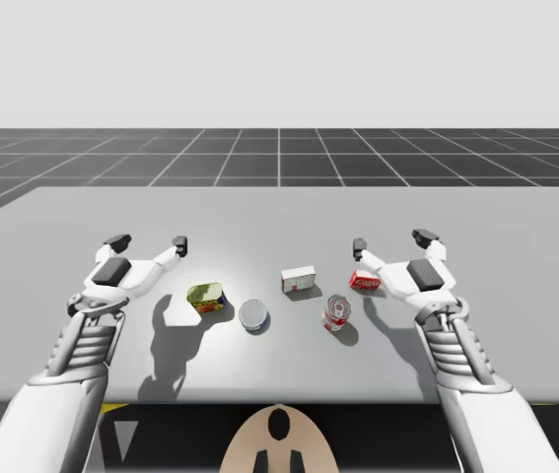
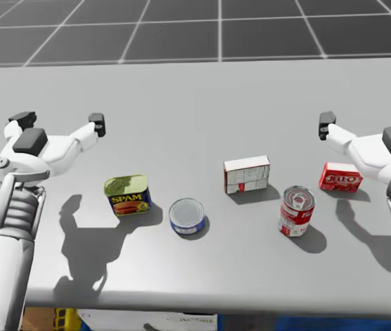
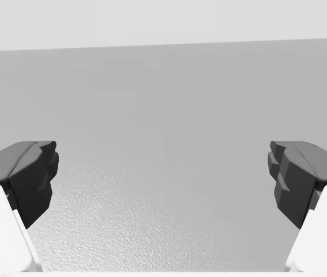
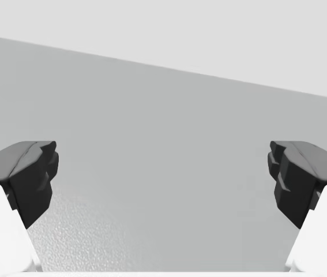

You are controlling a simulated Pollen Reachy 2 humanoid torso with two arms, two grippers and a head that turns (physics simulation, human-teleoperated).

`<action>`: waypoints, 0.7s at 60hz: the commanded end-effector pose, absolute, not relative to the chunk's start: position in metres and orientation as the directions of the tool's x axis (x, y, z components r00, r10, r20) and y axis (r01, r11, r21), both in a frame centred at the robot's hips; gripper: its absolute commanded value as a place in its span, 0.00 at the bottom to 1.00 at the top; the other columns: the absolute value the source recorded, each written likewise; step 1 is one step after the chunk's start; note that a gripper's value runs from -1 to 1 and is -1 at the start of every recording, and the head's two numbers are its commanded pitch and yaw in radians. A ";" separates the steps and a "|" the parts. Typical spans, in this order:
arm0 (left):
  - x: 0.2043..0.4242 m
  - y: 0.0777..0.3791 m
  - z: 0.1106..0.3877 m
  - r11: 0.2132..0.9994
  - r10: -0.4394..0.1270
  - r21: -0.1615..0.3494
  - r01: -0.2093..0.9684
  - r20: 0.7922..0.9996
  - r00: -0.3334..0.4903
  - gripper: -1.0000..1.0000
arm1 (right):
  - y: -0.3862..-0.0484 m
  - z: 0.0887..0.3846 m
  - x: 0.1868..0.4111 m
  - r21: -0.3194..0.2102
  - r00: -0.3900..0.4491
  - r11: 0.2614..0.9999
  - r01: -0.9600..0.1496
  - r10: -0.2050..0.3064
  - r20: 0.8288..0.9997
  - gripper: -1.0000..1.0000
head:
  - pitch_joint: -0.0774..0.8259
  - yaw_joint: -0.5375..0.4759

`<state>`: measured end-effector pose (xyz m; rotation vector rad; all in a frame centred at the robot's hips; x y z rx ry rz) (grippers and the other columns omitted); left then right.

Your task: Lift the tuna fish can off the table.

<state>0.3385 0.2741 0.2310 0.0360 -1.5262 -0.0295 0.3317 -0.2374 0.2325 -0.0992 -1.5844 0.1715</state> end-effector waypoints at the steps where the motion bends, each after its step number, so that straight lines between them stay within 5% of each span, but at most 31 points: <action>1: 0.339 0.274 0.231 0.999 -0.046 0.046 0.001 0.998 0.044 0.00 | -0.239 0.233 0.332 -0.176 -0.026 0.984 -0.033 0.175 0.984 0.00 | 0.85 0.63; 23: 0.332 0.268 0.239 0.999 -0.050 0.049 0.022 0.998 0.024 0.00 | -0.240 0.235 0.331 -0.173 -0.029 0.985 -0.024 0.172 0.985 0.00 | 0.92 0.64; 33: 0.293 0.251 0.269 0.996 -0.072 0.069 0.058 0.996 0.056 0.00 | -0.240 0.233 0.332 -0.177 -0.026 0.984 -0.017 0.177 0.984 0.00 | 0.91 0.64; 42: 0.246 0.230 0.285 0.965 -0.090 0.059 0.255 0.990 0.109 0.00 | -0.241 0.233 0.333 -0.180 -0.029 0.984 -0.014 0.180 0.983 0.00 | 0.92 0.64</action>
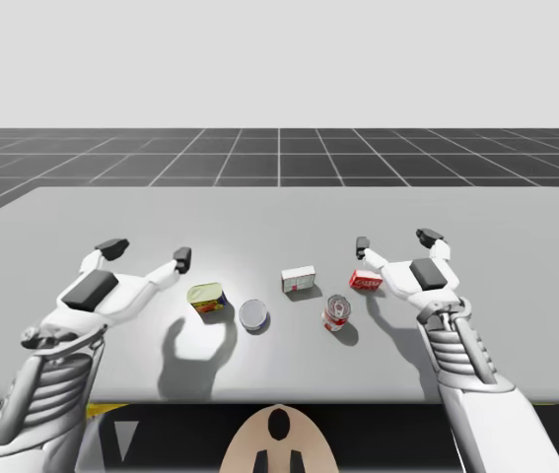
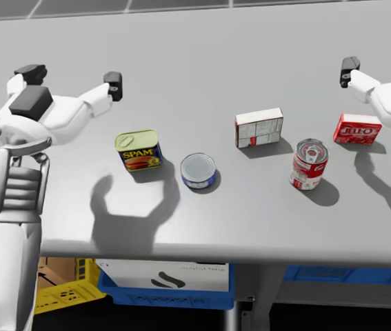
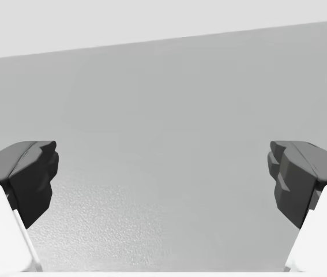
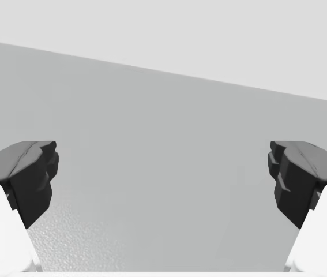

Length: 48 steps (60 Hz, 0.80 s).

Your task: Lift the tuna fish can off the table.

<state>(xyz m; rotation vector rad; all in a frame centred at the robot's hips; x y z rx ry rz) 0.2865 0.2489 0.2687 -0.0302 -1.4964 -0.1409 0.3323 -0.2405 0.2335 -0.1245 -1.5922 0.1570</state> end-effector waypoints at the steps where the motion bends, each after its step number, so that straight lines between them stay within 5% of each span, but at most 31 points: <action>1: 0.246 0.230 0.285 0.965 -0.090 0.059 0.255 0.990 0.109 0.00 | -0.241 0.233 0.333 -0.180 -0.029 0.984 -0.014 0.180 0.983 0.00 | 0.92 0.64; 10: 0.207 0.219 0.277 0.890 -0.125 0.037 0.455 0.978 0.165 0.00 | -0.242 0.234 0.334 -0.180 -0.033 0.984 -0.013 0.179 0.983 0.00 | 0.91 0.64; 20: 0.193 0.216 0.253 0.826 -0.175 0.026 0.563 0.961 0.212 0.00 | -0.243 0.234 0.334 -0.179 -0.034 0.984 -0.010 0.178 0.983 0.00 | 0.91 0.64; 33: 0.194 0.213 0.223 0.799 -0.200 -0.009 0.601 0.939 0.280 0.00 | -0.244 0.235 0.334 -0.184 -0.040 0.983 -0.005 0.183 0.982 0.00 | 0.91 0.64; 48: 0.219 0.194 0.187 0.791 -0.226 -0.043 0.610 0.907 0.356 0.00 | -0.244 0.236 0.333 -0.180 -0.045 0.984 -0.003 0.180 0.983 0.00 | 0.91 0.64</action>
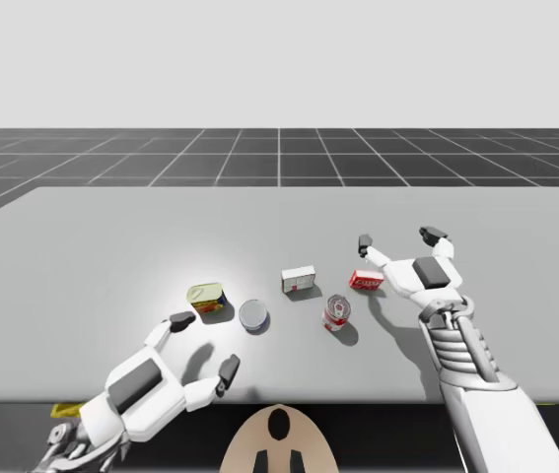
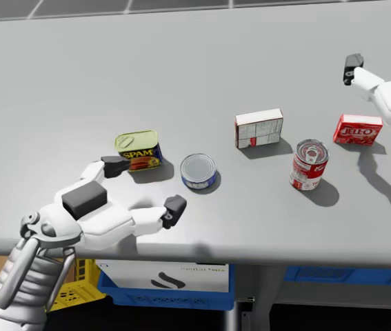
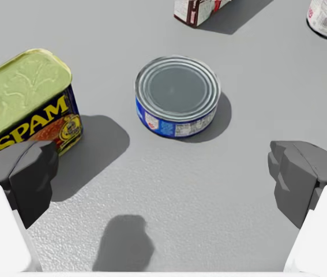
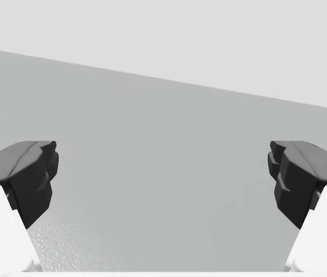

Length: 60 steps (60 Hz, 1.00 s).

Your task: Lift the tuna fish can off the table.

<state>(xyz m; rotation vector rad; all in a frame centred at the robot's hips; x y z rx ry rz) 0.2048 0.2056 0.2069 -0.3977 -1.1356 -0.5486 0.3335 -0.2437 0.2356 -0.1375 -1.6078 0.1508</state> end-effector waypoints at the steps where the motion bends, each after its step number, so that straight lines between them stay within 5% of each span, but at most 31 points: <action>1: 0.222 0.191 0.185 0.789 -0.231 -0.043 0.613 0.904 0.361 0.00 | -0.244 0.236 0.333 -0.181 -0.045 0.983 -0.003 0.181 0.982 0.00 | 0.91 0.64; 31: 0.273 0.149 0.167 0.820 -0.266 -0.036 0.571 0.859 0.437 0.00 | -0.245 0.239 0.331 -0.169 -0.057 0.986 0.003 0.169 0.984 0.00 | 0.92 0.63; 60: 0.283 0.112 0.164 0.804 -0.306 -0.003 0.594 0.855 0.419 0.00 | -0.246 0.243 0.329 -0.159 -0.067 0.987 0.003 0.159 0.985 0.00 | 0.92 0.63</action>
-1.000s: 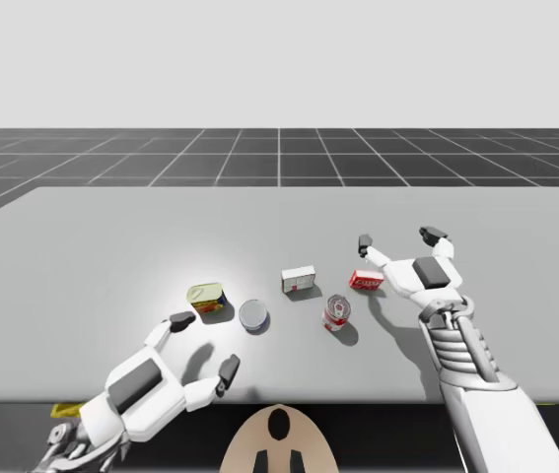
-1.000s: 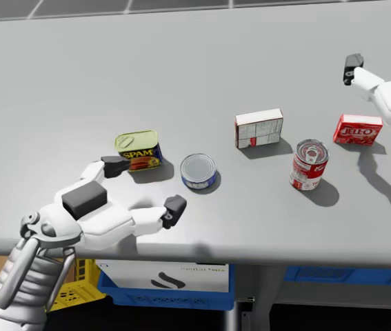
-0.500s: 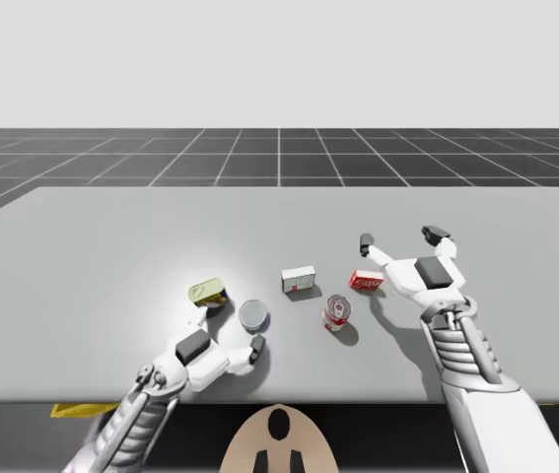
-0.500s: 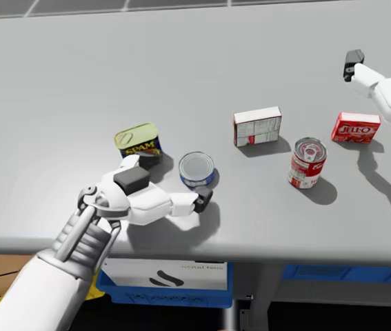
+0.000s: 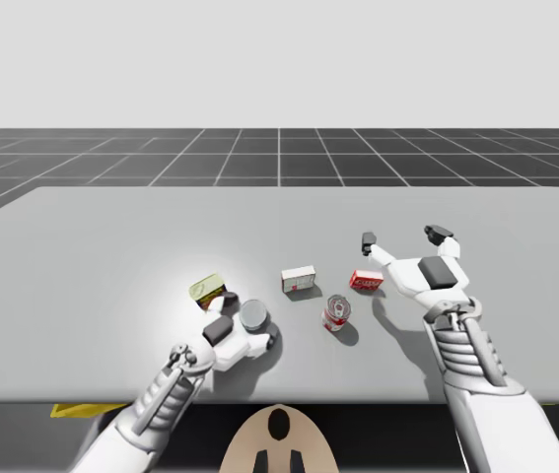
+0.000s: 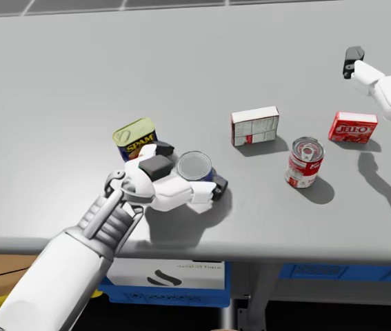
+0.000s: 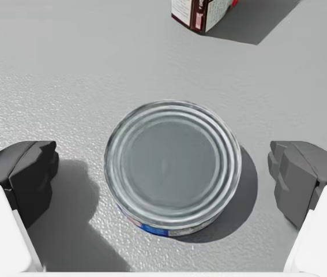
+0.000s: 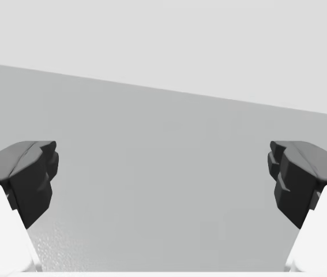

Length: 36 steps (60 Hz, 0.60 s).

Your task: Lift the tuna fish can off the table.

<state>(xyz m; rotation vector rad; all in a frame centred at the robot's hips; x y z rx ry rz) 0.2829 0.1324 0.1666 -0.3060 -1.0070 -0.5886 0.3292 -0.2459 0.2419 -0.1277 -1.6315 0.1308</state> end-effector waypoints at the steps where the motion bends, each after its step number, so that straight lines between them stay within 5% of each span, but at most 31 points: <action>1: 0.283 0.112 0.164 0.804 -0.305 -0.005 0.595 0.855 0.419 0.00 | -0.246 0.243 0.329 -0.159 -0.066 0.987 0.003 0.158 0.985 0.00 | 0.92 0.63; 4: 0.281 0.111 0.163 0.803 -0.309 0.000 0.597 0.855 0.416 0.03 | -0.246 0.243 0.328 -0.159 -0.067 0.987 0.003 0.159 0.985 0.00 | 0.92 0.63; 5: 0.281 0.111 0.163 0.803 -0.309 0.000 0.596 0.855 0.416 0.14 | -0.246 0.243 0.328 -0.159 -0.067 0.987 0.003 0.159 0.985 0.00 | 0.92 0.63; 6: 0.280 0.111 0.163 0.803 -0.308 -0.001 0.596 0.855 0.416 0.46 | -0.246 0.243 0.328 -0.158 -0.067 0.987 0.004 0.158 0.985 0.00 | 0.92 0.63; 7: 0.280 0.111 0.163 0.803 -0.308 -0.001 0.596 0.855 0.416 0.60 | -0.246 0.243 0.328 -0.158 -0.067 0.987 0.004 0.158 0.985 0.00 | 0.92 0.63; 8: 0.279 0.112 0.163 0.803 -0.308 0.000 0.595 0.856 0.416 0.88 | -0.247 0.243 0.328 -0.158 -0.067 0.988 0.004 0.157 0.985 0.00 | 0.92 0.63; 9: 0.279 0.112 0.163 0.804 -0.308 0.000 0.595 0.855 0.416 0.94 | -0.247 0.243 0.328 -0.157 -0.067 0.988 0.004 0.157 0.985 0.00 | 0.92 0.63; 21: 0.274 0.114 0.164 0.801 -0.314 0.016 0.599 0.862 0.397 1.00 | -0.246 0.243 0.328 -0.158 -0.067 0.987 0.005 0.158 0.985 0.00 | 0.85 0.64; 36: 0.274 0.115 0.162 0.803 -0.318 0.024 0.595 0.862 0.394 1.00 | -0.247 0.242 0.329 -0.157 -0.063 0.988 0.005 0.157 0.986 0.00 | 0.54 0.65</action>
